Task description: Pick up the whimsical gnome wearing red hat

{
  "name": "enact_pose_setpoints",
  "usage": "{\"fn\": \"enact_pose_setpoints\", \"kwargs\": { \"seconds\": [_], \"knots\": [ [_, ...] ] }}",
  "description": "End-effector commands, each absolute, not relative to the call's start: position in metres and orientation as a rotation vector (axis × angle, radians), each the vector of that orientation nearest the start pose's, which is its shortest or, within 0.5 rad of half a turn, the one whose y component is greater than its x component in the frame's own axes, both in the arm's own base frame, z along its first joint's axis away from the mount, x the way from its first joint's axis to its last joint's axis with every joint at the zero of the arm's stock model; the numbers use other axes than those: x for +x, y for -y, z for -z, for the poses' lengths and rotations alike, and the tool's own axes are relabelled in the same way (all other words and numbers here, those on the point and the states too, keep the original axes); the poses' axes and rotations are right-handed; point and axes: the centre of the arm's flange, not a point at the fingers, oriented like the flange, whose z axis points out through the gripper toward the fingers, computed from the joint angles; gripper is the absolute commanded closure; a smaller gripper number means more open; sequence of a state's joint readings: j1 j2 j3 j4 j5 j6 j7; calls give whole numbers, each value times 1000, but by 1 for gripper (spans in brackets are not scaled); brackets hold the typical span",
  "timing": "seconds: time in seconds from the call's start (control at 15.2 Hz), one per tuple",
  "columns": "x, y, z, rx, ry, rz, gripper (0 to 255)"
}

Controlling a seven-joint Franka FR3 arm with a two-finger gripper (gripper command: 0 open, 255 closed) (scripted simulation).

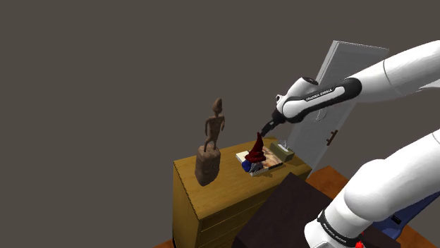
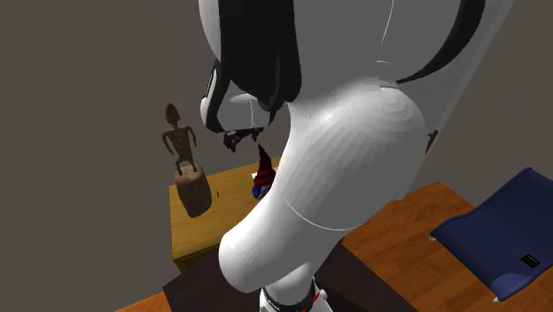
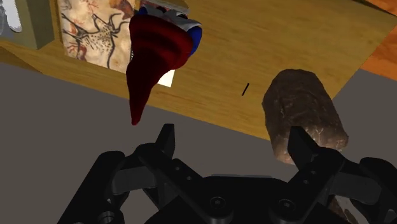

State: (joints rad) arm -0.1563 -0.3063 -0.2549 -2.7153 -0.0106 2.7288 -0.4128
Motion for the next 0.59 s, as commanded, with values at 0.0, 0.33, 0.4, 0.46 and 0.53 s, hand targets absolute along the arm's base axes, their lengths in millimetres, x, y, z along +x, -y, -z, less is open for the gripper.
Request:
{"fn": "enact_pose_setpoints", "kwargs": {
  "seconds": [0.0,0.33,0.4,0.46,0.53],
  "knots": [
    [396,181,-334,-3164,-3,552,0],
    [417,224,-295,-3158,-51,671,0],
    [422,233,-288,-3156,-61,695,0],
    [426,242,-281,-3154,-70,719,0],
    [431,251,-273,-3151,-80,743,0]
  ]
}}
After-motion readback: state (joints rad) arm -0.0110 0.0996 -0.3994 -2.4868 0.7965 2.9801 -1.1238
